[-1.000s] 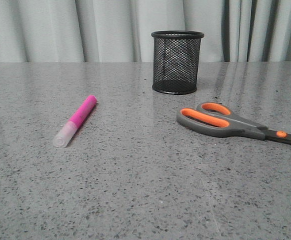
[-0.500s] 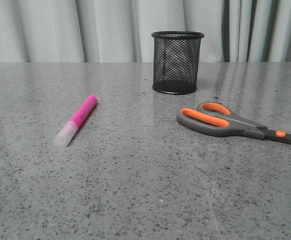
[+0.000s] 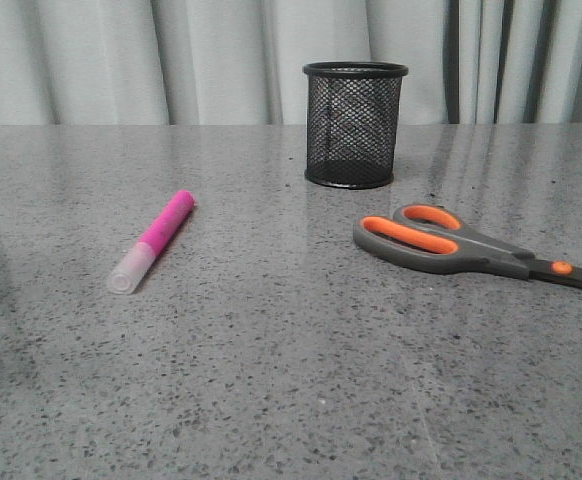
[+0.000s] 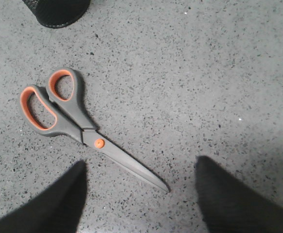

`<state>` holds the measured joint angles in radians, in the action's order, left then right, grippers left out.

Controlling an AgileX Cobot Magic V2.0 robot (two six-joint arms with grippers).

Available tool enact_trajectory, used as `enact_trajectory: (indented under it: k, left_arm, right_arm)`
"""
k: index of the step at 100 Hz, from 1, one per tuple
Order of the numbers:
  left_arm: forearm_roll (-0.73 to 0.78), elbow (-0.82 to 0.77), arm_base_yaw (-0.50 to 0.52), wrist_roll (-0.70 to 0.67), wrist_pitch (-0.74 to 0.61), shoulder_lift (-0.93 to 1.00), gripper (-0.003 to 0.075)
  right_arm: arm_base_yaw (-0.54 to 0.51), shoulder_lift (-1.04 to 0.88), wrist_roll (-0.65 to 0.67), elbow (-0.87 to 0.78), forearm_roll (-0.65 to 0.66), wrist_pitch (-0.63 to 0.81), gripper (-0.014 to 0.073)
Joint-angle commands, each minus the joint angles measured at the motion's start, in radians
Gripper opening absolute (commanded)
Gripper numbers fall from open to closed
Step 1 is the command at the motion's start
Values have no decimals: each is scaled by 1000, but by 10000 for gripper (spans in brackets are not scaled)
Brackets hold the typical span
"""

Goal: Put pen and scissors into bin
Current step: 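Lower the left gripper onto the pink highlighter and close it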

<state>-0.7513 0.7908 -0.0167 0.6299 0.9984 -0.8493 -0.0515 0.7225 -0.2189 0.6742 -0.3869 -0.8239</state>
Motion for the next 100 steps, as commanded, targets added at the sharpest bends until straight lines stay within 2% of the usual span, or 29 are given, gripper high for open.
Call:
enact_trajectory:
  k: [1, 4, 11, 32, 46, 58, 68, 87, 100]
  left_arm:
    - [-112, 34, -7, 55, -24, -37, 304]
    - [-127, 34, -7, 67, -24, -50, 358]
    - [-162, 34, -7, 99, -23, -81, 414]
    - [-195, 36, -31, 140, -33, -176, 372]
    - [-174, 48, -135, 148, -109, -239, 369]
    - [-54, 95, -272, 128, -210, -302, 369]
    - [105, 150, -362, -11, -264, -364, 369]
    - [446, 313, -501, -284, -220, -534, 370]
    - [562, 412, -545, -380, -165, -637, 370]
  right_arm:
    - [-2, 5, -14, 34, -21, 39, 517]
    - [-2, 5, -14, 34, -21, 39, 516]
    - [-2, 5, -14, 34, -21, 39, 516]
    - [-2, 5, -17, 34, -21, 40, 516]
    - [-2, 5, -29, 34, -22, 42, 516]
    - [-2, 5, -30, 34, -22, 42, 516]
    - [-2, 5, -30, 34, -22, 42, 516]
    - [-2, 5, -31, 34, -22, 42, 516]
    - [-2, 5, -33, 34, -22, 42, 516]
